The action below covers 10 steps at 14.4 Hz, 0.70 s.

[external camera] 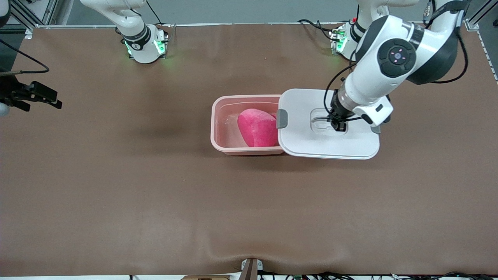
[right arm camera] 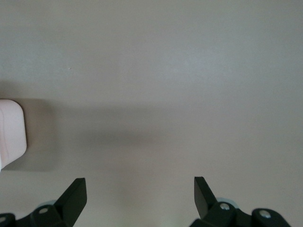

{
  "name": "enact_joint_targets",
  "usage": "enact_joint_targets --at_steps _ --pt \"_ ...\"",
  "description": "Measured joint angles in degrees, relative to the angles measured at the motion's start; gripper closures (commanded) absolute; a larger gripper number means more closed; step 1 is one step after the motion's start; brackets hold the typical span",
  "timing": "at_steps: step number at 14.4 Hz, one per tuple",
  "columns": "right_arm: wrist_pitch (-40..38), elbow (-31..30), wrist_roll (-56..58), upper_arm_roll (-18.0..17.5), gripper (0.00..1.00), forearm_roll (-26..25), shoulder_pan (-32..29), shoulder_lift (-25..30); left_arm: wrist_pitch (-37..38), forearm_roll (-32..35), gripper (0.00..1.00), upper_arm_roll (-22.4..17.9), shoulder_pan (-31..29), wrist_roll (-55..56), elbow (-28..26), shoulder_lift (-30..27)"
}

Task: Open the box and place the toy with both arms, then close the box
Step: 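Carry the lid over the box and lower it with the left gripper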

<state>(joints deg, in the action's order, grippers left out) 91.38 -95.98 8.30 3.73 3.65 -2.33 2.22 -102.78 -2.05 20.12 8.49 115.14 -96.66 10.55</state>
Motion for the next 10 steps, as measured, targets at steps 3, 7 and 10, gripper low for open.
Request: enact_joint_targets --at_steps 3,7,10 --pt "-0.1 1.1 -2.7 -0.9 0.00 0.0 0.4 0.0 -0.7 0.0 1.00 0.4 2.4 3.0 0.7 1.6" --pt "-0.2 1.8 -4.8 -1.3 0.00 0.0 0.6 0.0 -3.0 0.0 1.00 0.5 5.9 8.3 1.3 3.5" --pt "-0.7 2.8 -5.7 -1.6 0.00 0.0 1.5 0.0 -3.4 0.0 1.00 0.5 7.9 11.0 2.9 5.3"
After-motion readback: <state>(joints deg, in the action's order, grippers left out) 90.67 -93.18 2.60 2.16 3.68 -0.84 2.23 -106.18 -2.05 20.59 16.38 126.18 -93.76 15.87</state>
